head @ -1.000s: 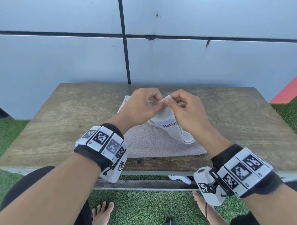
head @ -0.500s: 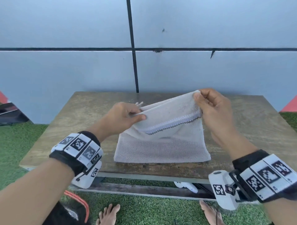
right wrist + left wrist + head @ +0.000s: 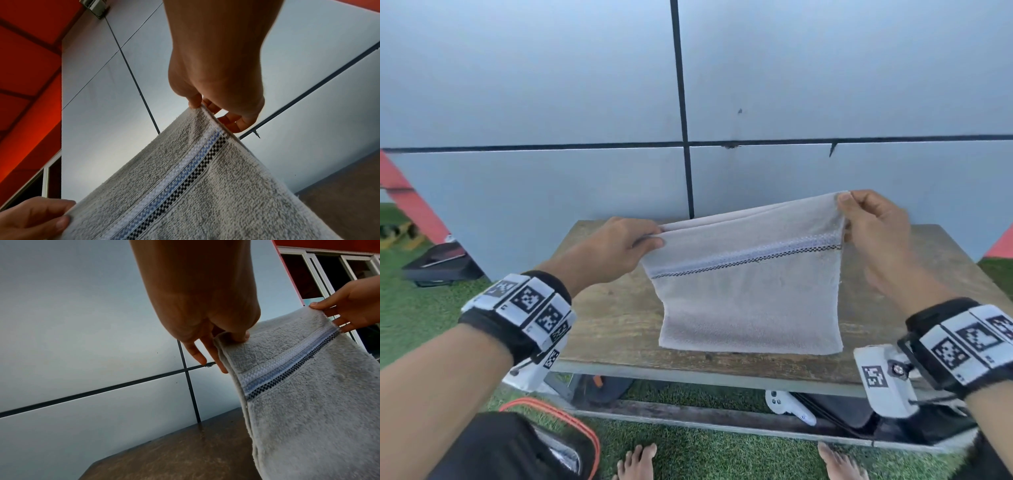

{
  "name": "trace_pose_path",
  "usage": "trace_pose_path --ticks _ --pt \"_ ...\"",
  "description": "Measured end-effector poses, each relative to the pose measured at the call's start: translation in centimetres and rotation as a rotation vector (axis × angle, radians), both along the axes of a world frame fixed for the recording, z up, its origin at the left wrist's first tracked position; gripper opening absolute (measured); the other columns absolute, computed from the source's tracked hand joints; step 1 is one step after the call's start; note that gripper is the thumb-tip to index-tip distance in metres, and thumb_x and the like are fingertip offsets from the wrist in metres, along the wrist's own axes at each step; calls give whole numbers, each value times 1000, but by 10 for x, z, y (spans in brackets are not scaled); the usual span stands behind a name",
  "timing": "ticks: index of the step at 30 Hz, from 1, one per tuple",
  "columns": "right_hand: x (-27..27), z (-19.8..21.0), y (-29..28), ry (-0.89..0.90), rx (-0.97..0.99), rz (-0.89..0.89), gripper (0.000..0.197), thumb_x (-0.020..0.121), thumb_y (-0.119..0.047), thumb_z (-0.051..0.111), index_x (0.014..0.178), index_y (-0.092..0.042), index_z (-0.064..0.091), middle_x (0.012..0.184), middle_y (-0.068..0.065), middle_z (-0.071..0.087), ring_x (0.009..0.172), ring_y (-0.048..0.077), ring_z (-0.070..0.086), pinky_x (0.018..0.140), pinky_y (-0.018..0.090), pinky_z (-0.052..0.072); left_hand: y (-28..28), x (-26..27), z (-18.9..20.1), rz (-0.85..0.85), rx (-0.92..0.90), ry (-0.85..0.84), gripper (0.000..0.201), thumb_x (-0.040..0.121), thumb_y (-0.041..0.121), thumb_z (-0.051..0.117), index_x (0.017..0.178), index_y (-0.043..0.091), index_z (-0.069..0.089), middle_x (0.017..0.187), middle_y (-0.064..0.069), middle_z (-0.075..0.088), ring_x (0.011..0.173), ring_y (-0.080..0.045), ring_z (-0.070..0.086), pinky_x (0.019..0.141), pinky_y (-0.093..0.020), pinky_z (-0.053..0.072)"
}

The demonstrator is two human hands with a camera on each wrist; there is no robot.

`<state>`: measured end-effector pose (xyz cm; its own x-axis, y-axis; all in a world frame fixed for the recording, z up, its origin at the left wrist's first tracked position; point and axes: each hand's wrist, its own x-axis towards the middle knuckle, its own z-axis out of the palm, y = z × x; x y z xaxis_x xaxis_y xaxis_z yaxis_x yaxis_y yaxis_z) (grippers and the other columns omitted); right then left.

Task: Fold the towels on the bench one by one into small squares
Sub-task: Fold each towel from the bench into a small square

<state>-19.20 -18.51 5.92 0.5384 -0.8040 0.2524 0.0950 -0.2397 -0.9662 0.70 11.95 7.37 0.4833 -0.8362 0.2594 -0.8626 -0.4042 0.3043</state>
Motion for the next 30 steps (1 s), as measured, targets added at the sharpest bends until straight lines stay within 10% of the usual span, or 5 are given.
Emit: trace_pose_path --ticks 5,9,13,18,30 --pt "-5 3 -3 78 16 -19 25 95 -25 64 70 -22 68 67 -5 61 65 13 51 71 36 44 8 -8 4 -47 37 -40 35 104 34 39 114 13 66 94 -1 71 84 -24 60 70 -27 40" --pt "-9 5 -7 136 -1 -6 21 96 -28 62 77 -21 69 75 -1 62 69 15 53 72 38 46 9 -18 11 -78 -7 14 23 106 22 45 119 23 63 79 15 64 70 -6 53 70 -10 40" --pt "-10 14 -15 175 -41 -20 17 95 -33 64 85 -21 70 81 -1 58 74 13 51 76 36 46 6 -14 20 -62 -13 106 12 104 30 47 117 28 46 65 2 60 54 -14 41 57 -25 38" --pt "-3 41 -29 257 -76 -7 16 93 -37 66 83 -24 69 79 -3 58 65 9 49 72 33 45 -11 1 47 11 -59 25 16 100 24 59 92 13 68 61 12 56 52 -1 50 55 -15 35" --pt "0 109 -34 -7 -76 20 13 98 -29 58 86 -25 60 87 1 72 67 12 64 62 24 47 -45 16 101 201 -699 202 6 92 21 69 93 15 70 91 -8 73 84 -22 69 82 -39 59"
